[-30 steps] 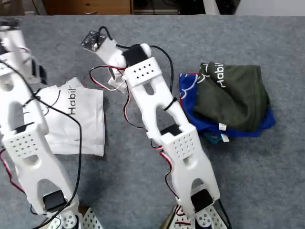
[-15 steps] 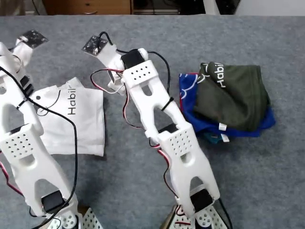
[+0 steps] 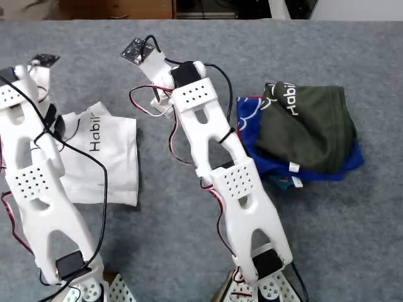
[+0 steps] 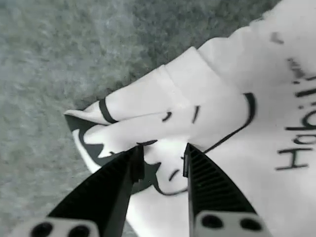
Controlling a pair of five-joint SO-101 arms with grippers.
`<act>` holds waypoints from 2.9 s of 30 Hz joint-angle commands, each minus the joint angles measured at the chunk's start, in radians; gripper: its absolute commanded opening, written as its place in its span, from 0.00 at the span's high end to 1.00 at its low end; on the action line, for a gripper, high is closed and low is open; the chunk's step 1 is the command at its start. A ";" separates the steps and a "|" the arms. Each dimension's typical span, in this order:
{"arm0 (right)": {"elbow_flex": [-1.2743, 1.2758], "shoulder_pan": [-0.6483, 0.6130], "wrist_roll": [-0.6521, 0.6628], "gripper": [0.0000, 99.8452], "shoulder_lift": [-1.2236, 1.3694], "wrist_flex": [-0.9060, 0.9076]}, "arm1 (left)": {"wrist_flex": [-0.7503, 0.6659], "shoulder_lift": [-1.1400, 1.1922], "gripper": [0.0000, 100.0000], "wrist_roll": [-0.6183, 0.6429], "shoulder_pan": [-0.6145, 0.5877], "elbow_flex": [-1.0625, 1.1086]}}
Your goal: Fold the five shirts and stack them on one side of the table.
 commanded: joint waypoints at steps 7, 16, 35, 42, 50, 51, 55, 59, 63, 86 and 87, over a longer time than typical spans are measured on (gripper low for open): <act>-0.047 0.016 -0.009 1.00 0.002 -0.002 | -0.155 0.041 0.85 0.049 -0.051 -0.009; -0.047 0.016 -0.009 1.00 0.013 -0.002 | -0.270 0.045 0.92 0.269 -0.069 -0.009; -0.045 -0.127 -0.009 1.00 0.013 -0.084 | -0.299 0.044 0.97 0.792 -0.169 -0.009; -0.041 -0.188 -0.009 1.00 0.013 -0.146 | -0.301 0.038 0.97 0.991 -0.232 -0.009; -0.048 -0.234 -0.155 0.98 0.005 -0.180 | -0.292 0.041 0.97 1.109 -0.265 -0.069; -0.058 -0.237 -0.216 0.96 0.005 -0.189 | -0.292 0.039 0.97 1.112 -0.269 -0.074; -0.102 -0.252 -0.525 0.81 0.008 -0.176 | -0.226 0.035 0.93 1.111 -0.270 -0.130; -0.143 -0.269 -0.738 0.78 0.013 -0.172 | -0.112 0.044 0.79 1.108 -0.265 -0.284; -0.145 -0.311 -0.829 0.78 0.013 -0.167 | -0.066 0.045 0.72 1.028 -0.256 -0.361; -0.143 -0.441 -1.115 0.78 0.079 -0.166 | -0.333 0.047 0.72 0.990 -0.305 0.006; -0.145 -0.441 -1.115 0.78 0.094 -0.157 | -0.331 0.047 0.72 0.968 -0.305 0.006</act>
